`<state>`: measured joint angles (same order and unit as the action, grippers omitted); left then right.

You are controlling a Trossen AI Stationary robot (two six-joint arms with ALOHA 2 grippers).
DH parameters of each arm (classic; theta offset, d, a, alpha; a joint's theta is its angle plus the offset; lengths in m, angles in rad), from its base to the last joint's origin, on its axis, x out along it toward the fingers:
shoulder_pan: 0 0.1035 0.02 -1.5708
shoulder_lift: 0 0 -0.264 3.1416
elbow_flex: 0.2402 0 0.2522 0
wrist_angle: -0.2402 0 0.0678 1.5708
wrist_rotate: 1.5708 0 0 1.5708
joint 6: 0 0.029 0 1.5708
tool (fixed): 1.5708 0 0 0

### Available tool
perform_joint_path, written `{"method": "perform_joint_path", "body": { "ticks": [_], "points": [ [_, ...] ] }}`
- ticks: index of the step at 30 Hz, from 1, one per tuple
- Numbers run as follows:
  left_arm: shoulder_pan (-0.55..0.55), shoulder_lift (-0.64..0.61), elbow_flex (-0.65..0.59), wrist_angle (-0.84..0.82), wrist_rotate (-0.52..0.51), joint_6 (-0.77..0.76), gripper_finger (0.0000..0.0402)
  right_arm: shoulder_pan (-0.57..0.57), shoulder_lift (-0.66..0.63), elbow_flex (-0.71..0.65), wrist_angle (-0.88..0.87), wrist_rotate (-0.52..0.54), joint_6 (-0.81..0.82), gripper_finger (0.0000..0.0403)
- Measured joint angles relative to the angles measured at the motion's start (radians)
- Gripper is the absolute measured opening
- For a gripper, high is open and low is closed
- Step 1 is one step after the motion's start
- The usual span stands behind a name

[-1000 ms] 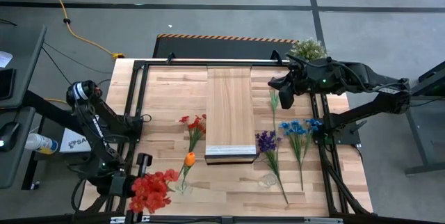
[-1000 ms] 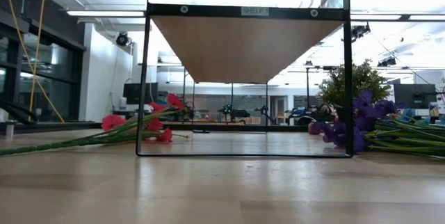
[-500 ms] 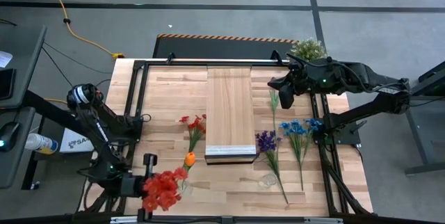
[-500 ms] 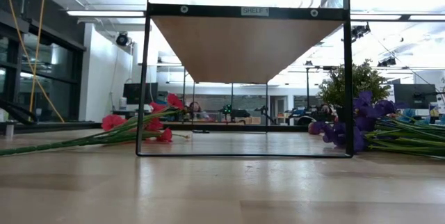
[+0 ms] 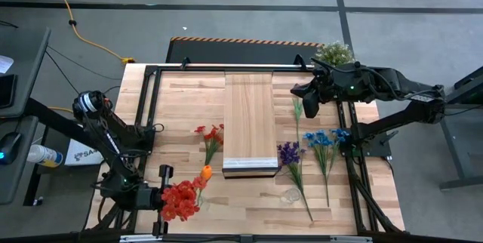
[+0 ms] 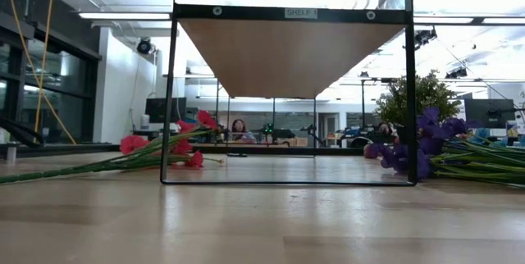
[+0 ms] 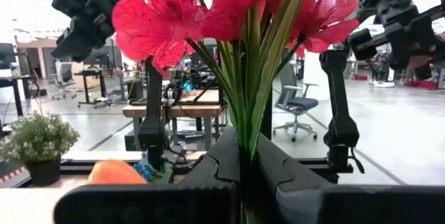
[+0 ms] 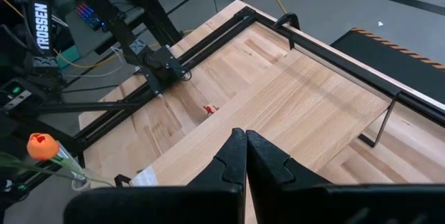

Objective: Pick and place flowers into a vace then onto a shelf
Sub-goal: Put the top red flowers into the left transparent vase

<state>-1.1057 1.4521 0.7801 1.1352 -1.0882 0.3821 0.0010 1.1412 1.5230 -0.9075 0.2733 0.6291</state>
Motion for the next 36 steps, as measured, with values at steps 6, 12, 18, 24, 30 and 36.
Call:
{"method": "perform_joint_path", "body": {
  "ticks": [6, 12, 18, 24, 30, 36],
  "points": [
    [0.0, 0.0, -0.039, 0.001, -0.005, -0.072, 0.0041, 0.0, 0.0, 0.0, 0.0, 0.001, 0.0, 0.0],
    [0.0, 0.0, -0.074, 0.0, -0.006, -0.133, 0.0041, 0.0, 0.0, 0.0, 0.0, 0.006, 0.0, 0.0],
    [0.0, 0.0, -0.104, -0.001, -0.046, -0.217, 0.005, 0.0, 0.0, 0.0, 0.0, 0.007, 0.0, 0.0],
    [0.0, 0.0, -0.105, -0.008, -0.048, -0.223, 0.0046, 0.0, 0.0, 0.0, 0.0, 0.008, 0.0, 0.0],
    [0.0, 0.0, -0.105, -0.012, -0.053, -0.222, 0.0058, 0.0, 0.0, 0.0, 0.0, 0.008, 0.0, 0.0],
    [0.0, 0.0, -0.105, -0.026, -0.083, -0.222, 0.0084, 0.0, 0.0, 0.0, 0.0, 0.008, 0.0, 0.0]
  ]
}}
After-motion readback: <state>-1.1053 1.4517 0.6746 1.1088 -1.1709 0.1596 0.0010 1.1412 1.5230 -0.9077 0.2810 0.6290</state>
